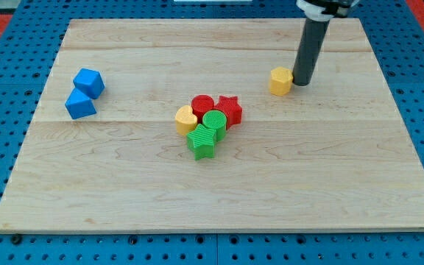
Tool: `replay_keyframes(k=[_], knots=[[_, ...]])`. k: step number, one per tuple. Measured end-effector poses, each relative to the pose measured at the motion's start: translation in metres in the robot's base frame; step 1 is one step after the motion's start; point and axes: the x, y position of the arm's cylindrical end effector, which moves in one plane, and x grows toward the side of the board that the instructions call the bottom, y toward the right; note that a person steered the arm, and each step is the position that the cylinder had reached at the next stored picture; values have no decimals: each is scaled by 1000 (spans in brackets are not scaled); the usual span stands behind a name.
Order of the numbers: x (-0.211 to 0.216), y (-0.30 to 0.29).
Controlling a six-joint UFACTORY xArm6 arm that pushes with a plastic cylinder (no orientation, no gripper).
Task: Push the yellow hexagon to the bottom right of the red star
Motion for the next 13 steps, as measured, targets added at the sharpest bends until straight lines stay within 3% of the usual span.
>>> replay_keyframes(k=[1, 3, 4, 5, 7, 8, 9, 10, 12, 13], knots=[[-45, 28], [35, -23], [-9, -11], [-25, -51], [65, -46], [89, -45], [102, 39], [131, -8], [130, -73], [135, -73]])
